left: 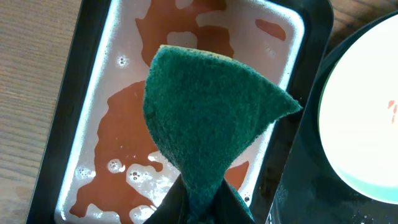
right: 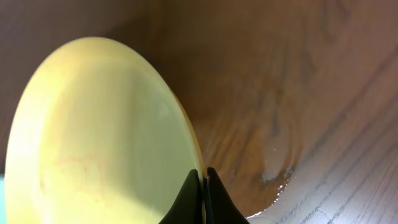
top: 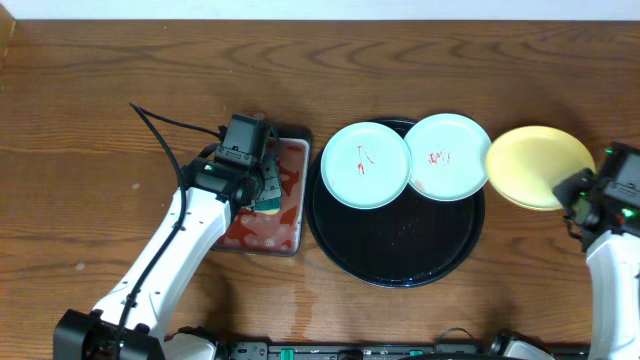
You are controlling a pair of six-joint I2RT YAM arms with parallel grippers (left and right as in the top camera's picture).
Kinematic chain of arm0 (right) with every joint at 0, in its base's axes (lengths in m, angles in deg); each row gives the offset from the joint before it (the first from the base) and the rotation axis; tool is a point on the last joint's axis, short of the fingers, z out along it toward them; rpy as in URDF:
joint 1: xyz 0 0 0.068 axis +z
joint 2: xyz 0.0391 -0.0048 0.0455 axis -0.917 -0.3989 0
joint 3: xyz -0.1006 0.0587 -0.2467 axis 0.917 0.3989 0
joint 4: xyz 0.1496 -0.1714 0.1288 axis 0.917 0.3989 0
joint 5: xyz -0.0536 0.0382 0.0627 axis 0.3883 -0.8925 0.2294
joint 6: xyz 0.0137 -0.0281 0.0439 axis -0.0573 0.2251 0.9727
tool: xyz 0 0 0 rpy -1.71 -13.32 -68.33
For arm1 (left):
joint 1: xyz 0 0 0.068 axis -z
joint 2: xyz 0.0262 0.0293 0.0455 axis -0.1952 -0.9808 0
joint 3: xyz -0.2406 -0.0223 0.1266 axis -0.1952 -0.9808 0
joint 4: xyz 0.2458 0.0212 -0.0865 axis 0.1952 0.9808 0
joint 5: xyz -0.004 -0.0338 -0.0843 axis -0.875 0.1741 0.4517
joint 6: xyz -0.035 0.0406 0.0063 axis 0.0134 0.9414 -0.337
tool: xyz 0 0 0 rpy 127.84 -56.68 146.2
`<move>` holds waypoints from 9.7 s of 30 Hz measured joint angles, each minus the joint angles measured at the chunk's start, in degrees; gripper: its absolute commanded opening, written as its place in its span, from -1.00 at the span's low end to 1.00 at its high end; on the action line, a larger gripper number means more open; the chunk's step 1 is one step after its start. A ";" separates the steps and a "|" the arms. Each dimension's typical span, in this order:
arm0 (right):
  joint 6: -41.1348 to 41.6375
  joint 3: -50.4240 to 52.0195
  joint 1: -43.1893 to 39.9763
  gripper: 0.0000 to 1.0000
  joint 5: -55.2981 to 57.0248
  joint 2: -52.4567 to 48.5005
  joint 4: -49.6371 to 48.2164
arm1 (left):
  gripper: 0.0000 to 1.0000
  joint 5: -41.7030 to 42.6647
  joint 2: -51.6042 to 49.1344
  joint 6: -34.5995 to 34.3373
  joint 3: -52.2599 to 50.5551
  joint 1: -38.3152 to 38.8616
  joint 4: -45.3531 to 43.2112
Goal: Clean dirty plates on tray and stack at the side
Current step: 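Lift the yellow plate off the black tray and carry it right, then set the yellow plate down on the table right of the tray, then move the right gripper to the right pale green plate and grip its rim, then drag the gripped green plate toward the tray center with the right gripper, then carry the green sponge from the soapy tray onto the green plate, then scrub the green plate surface with the sponge in the left gripper, then return the sponge to the soapy tray with the left gripper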
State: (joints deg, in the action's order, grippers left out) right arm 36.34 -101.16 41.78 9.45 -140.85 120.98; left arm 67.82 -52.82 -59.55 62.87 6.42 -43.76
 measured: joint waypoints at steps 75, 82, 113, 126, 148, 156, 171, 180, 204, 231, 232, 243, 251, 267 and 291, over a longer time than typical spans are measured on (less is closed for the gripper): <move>-23.85 -0.74 18.03 0.08 -19.50 -16.02 -19.06 | -0.84 0.00 0.00 0.00 0.00 0.00 -0.04; -25.22 -0.74 18.03 0.14 -13.38 -15.56 -20.04 | -0.83 0.00 0.00 0.00 0.00 0.00 0.00; -26.71 -0.76 17.88 -0.98 -18.99 -16.74 -16.02 | -0.83 0.00 0.00 0.00 0.00 0.00 -0.02; -27.93 -0.74 18.29 -0.98 -29.44 -11.06 6.97 | -0.83 0.02 0.00 0.00 0.00 0.00 0.04; -30.71 6.01 26.08 -0.98 -29.77 -11.06 14.82 | -0.85 15.43 0.00 1.49 -0.04 7.89 -9.16; -30.71 6.27 26.08 -0.98 -29.62 -11.06 14.58 | -0.85 16.59 -2.29 -3.78 -0.04 18.71 -13.42; -30.71 6.27 26.08 -0.98 -29.59 -11.06 14.53 | -0.85 16.57 -16.74 -5.90 -0.04 36.39 -24.90; -30.71 6.32 26.23 -0.98 -30.47 -11.06 14.60 | -0.85 10.34 -17.40 -6.05 0.15 34.93 -18.62; -30.71 6.32 26.23 -0.98 -29.77 -11.06 14.56 | -0.85 6.78 -13.90 -8.28 -0.11 37.73 -26.40; -30.71 6.38 26.23 -0.98 -31.19 -11.06 14.67 | -0.84 5.57 -17.31 1.73 0.66 33.73 -16.81; -30.71 6.38 26.23 -0.98 -31.17 -11.06 14.60 | -0.83 5.31 -17.33 1.75 0.66 32.81 -17.07; -30.69 6.36 26.23 -0.98 -30.45 -11.06 14.21 | -0.74 6.10 -17.46 -0.37 0.66 30.08 -26.12; -30.69 6.38 26.23 -0.98 -29.99 -11.06 14.27 | -0.70 8.33 -17.46 -4.15 0.63 31.47 -27.91; -30.71 6.38 26.23 -0.97 -29.66 -11.06 14.49 | -0.85 8.61 -20.52 -4.48 0.74 37.22 -24.65; -30.91 6.38 26.23 -0.44 -33.42 -11.04 6.23 | -0.85 1.99 -6.21 0.63 0.81 31.39 -12.17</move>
State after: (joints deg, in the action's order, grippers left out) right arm 5.44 -94.78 68.01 -23.97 -151.89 127.21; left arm 69.81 -59.03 -58.91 63.68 37.80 -55.93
